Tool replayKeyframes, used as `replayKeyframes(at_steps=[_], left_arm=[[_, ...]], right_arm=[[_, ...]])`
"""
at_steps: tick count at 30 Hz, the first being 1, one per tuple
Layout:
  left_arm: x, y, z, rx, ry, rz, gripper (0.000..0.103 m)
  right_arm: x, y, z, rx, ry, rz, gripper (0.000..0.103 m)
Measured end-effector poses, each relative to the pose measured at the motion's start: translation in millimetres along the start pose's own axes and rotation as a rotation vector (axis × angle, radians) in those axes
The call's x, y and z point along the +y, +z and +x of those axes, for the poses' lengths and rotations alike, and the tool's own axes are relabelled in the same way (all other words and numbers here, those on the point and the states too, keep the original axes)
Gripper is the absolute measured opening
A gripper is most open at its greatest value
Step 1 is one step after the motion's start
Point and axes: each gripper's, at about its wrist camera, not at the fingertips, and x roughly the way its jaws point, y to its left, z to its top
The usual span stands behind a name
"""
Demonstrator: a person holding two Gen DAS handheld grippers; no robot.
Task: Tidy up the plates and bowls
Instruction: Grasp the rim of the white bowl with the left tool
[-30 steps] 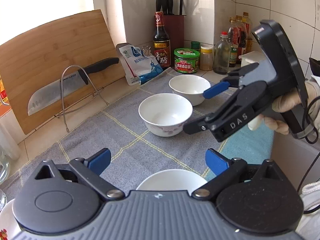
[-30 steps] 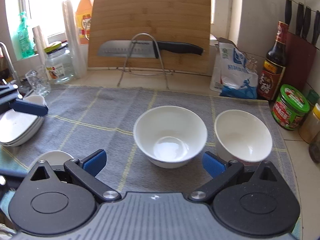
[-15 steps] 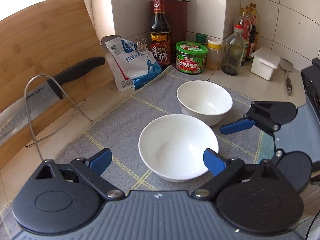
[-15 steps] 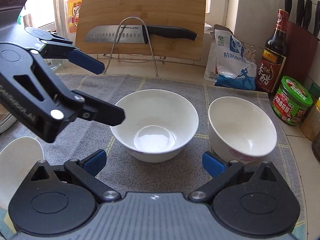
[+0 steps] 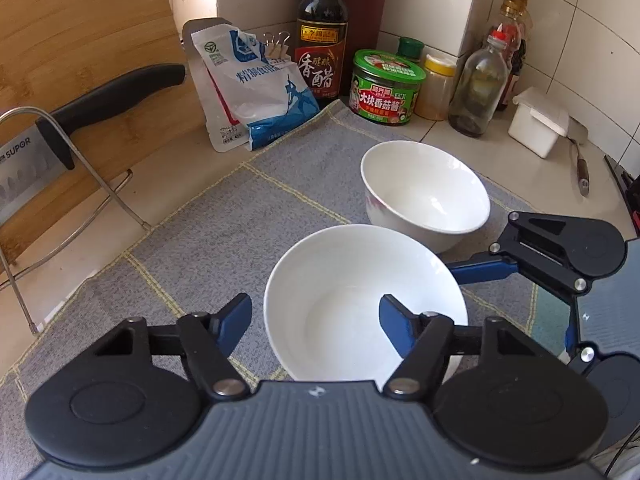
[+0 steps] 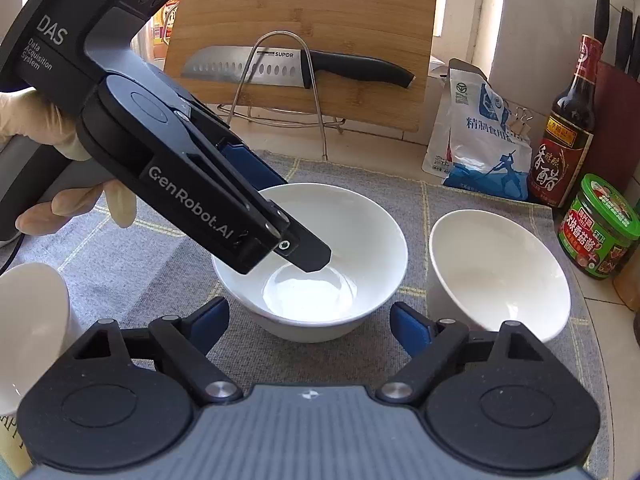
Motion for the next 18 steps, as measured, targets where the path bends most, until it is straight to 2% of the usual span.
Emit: replayKeyframes(at_steps=[3, 18], left_arm=[[0.3, 1.6, 2.4, 0.006, -0.01, 0.001, 0.061], [1.0, 6.7, 6.1, 0.019, -0.035, 0.017, 0.057]], right_arm=[[0.1, 2.0, -0.4, -0.007, 0.005, -0.006, 0.088], [-0.3, 4.0, -0.9, -0.008, 0.005, -0.018, 0.086]])
